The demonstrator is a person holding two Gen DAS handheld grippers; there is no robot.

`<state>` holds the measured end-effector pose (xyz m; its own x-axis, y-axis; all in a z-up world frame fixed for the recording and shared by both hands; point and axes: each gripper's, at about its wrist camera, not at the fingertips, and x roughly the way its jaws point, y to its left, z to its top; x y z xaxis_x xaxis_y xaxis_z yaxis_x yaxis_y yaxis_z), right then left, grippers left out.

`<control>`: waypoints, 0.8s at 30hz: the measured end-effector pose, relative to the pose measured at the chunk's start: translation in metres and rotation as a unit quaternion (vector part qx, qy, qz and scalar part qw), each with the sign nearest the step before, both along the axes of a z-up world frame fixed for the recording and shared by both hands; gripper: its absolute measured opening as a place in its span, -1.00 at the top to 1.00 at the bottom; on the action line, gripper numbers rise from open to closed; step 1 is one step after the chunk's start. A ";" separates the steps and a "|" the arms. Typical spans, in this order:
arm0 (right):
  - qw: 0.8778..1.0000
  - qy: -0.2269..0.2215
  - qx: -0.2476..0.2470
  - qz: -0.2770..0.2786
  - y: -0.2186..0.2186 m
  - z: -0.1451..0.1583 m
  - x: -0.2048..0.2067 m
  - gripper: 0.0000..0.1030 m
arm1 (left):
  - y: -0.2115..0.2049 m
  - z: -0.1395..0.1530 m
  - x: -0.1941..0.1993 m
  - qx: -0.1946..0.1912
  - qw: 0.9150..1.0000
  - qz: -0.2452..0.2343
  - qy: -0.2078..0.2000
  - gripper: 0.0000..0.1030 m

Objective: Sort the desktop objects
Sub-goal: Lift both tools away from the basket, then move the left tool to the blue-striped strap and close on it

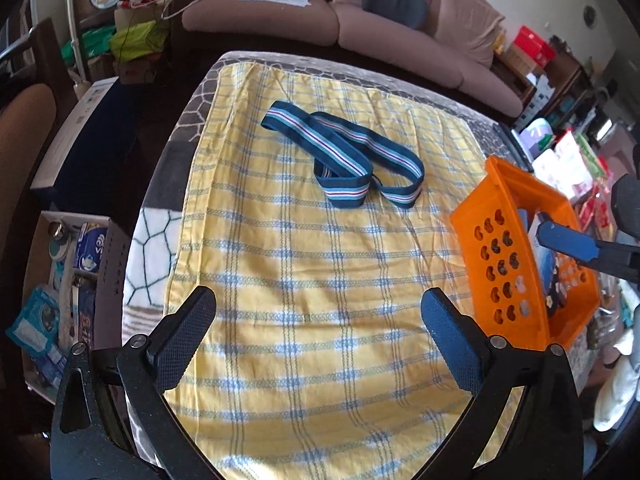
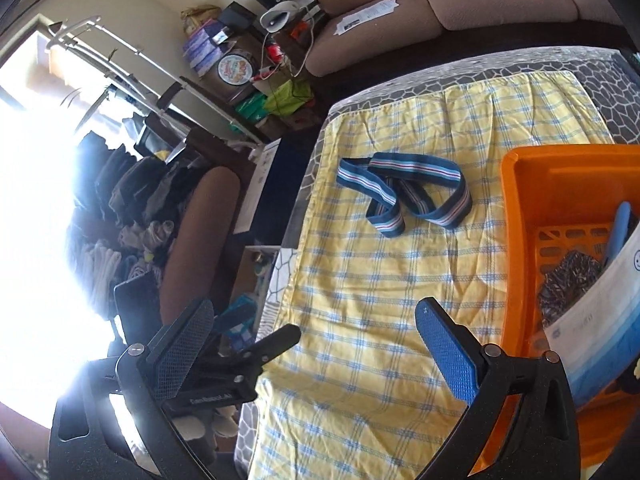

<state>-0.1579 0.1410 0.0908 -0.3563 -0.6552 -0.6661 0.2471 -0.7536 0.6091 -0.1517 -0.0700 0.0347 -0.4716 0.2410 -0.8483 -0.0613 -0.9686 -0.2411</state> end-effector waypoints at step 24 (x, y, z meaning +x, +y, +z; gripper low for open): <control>1.000 -0.004 0.024 0.001 0.009 -0.018 -0.086 -0.99 | 0.065 -0.066 -0.104 -0.086 0.990 -0.109 0.018 -0.13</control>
